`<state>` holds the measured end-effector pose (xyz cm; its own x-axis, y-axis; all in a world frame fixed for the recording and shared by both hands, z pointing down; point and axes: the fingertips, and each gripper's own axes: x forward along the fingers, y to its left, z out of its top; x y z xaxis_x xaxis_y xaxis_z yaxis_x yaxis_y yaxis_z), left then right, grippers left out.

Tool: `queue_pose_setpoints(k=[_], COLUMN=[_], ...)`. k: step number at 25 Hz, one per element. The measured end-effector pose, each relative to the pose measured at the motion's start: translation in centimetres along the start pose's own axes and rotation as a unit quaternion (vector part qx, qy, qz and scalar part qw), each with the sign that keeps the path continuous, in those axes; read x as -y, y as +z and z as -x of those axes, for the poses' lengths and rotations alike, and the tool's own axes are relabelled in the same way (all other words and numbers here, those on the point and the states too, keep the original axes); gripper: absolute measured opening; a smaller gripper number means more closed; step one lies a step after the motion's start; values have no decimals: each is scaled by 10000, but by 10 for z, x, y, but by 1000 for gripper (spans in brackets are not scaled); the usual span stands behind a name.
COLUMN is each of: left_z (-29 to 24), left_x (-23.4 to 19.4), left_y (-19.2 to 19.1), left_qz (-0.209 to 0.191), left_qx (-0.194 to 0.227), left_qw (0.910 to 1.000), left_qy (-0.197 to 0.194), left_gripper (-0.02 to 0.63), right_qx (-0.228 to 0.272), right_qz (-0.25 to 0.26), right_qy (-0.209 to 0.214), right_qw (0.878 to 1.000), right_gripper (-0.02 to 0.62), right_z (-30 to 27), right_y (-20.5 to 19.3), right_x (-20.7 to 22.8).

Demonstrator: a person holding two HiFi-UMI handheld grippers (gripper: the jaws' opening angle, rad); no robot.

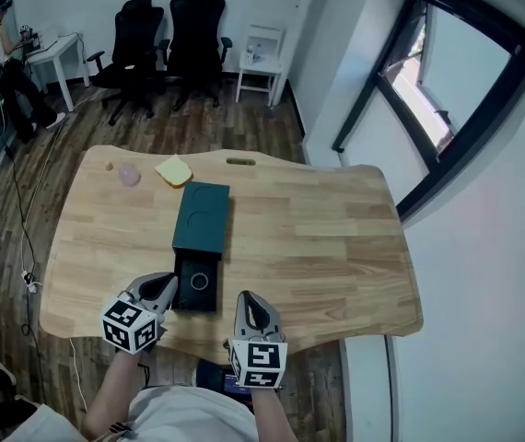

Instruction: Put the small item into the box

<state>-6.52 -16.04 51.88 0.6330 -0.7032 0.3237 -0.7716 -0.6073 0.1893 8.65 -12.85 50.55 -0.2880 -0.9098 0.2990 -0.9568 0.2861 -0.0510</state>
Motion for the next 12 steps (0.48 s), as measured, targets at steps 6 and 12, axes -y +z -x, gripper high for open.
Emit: queue_pose_setpoints(k=[6,12], left_z=[26,31], left_x=[12,17], left_y=[14,9], left_qz=[249,-45], left_qx=[455,377], left_qw=[9985,9993], left_qy=[-194,-75], left_gripper=[2,2], right_qx=[73,72], right_qz=[92,172], right_qy=[-85,-119], right_qw=[9999,9998], right_gripper=[3,3], right_z=[19,29], right_y=[3,3], right_x=[-12,-13])
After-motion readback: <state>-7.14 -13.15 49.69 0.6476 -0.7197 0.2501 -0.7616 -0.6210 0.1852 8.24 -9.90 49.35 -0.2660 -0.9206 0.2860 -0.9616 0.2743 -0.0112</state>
